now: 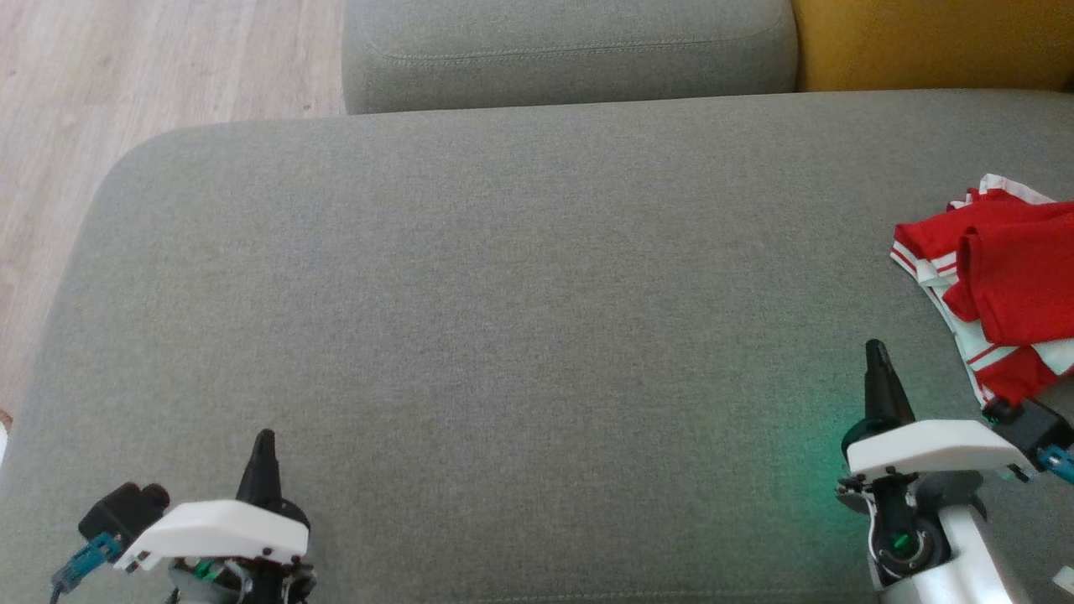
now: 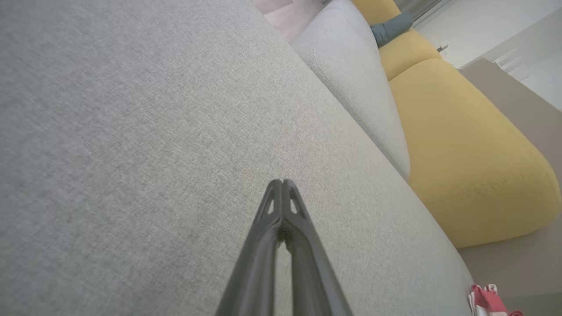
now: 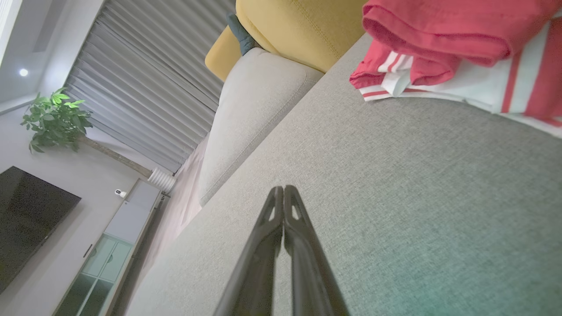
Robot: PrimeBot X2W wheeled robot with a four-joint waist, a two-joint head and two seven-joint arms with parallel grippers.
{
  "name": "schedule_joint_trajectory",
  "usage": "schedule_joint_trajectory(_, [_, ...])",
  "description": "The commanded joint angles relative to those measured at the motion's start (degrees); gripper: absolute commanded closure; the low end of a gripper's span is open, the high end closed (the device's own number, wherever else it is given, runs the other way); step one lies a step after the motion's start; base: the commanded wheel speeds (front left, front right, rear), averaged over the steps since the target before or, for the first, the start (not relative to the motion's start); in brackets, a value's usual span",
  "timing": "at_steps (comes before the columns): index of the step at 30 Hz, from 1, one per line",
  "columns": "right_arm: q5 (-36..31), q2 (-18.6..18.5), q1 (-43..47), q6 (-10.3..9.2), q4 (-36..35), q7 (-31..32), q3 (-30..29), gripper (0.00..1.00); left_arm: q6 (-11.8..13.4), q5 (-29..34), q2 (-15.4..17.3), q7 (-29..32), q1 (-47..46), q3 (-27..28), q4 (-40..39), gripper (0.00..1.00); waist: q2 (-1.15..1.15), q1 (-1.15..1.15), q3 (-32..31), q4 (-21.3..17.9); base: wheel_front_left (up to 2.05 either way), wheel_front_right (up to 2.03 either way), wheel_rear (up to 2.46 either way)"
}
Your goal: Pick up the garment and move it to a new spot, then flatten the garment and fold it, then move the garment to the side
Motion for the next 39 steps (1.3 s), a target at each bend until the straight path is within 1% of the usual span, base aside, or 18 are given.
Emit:
schedule_joint_trajectory(1, [1.18,-0.16,-1.27,0.06,-2.40,0.15,0.30,1.00,-0.47,-1.07,0.49,0.19,-3.11,1.40,-2.01,1.00,0.00,0.00,-0.01,0.00,0.00,0.00,0.00])
schedule_joint_trajectory(39, [26.85,-0.09,2.15,0.10,-10.34,6.62,-3.61,1.00,-5.47,-26.46,0.70,6.62,-4.75,5.56,-4.76,1.00,0.00,0.00,-0.71,0.14,0.00,0.00,0.00])
